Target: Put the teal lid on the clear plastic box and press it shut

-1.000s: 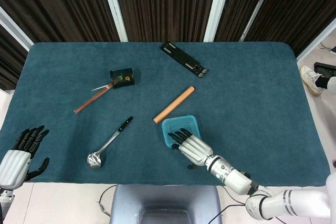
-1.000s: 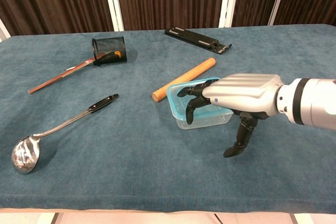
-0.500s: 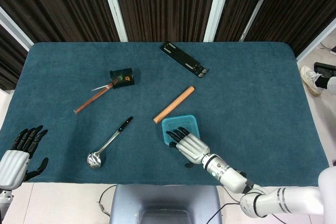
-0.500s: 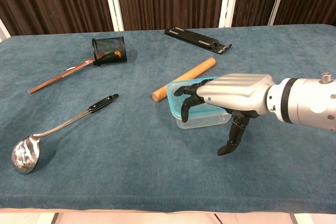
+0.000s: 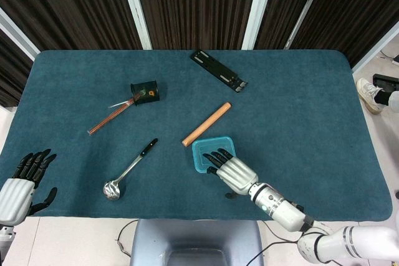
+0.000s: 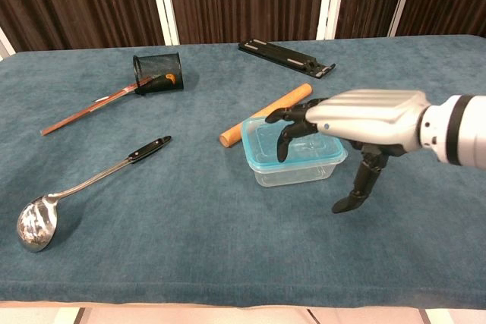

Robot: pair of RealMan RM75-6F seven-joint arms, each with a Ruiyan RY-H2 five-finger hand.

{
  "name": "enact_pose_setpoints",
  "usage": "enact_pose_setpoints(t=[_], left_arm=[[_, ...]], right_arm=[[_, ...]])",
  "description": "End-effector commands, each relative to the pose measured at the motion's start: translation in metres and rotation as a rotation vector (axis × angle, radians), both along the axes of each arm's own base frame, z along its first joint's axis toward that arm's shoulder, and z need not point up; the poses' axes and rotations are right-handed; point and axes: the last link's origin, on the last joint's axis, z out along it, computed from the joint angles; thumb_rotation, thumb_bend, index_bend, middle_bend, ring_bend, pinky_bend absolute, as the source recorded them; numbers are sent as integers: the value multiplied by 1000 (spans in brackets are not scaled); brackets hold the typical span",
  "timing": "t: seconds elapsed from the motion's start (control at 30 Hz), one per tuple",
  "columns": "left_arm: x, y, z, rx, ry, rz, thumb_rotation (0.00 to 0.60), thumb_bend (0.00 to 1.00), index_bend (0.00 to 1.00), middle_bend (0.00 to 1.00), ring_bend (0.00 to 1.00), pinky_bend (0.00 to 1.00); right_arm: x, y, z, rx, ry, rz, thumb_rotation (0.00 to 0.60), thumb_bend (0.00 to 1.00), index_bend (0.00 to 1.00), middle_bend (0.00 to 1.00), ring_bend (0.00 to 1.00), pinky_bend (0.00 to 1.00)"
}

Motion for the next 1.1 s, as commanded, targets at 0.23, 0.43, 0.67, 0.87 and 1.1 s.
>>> enact_pose_setpoints(t=[0.23, 0.43, 0.67, 0.87, 1.1], left_arm=[[0, 0, -1, 0, 1, 1, 600, 407, 0, 0, 0, 12], [0, 1, -2, -5, 6, 2, 600, 407, 0, 0, 0, 12], [0, 2, -3, -5, 9, 7, 600, 407, 0, 0, 0, 12], [0, 2, -3, -6, 11, 7, 600, 408, 0, 0, 0, 12], [0, 2, -3, -6, 10, 7, 600, 408, 0, 0, 0, 12]], right_arm=[[-17, -32, 40, -143, -94, -105, 600, 297, 423, 0, 0, 0], [-26, -51, 36, -166, -61, -158, 600, 297, 423, 0, 0, 0], [-30, -58, 27, -154, -36, -172, 600, 297, 424, 0, 0, 0], [-31, -58, 20, -137, -17, -176, 600, 297, 424, 0, 0, 0], [-33, -57, 15, -125, 2, -179, 600, 297, 424, 0, 0, 0]])
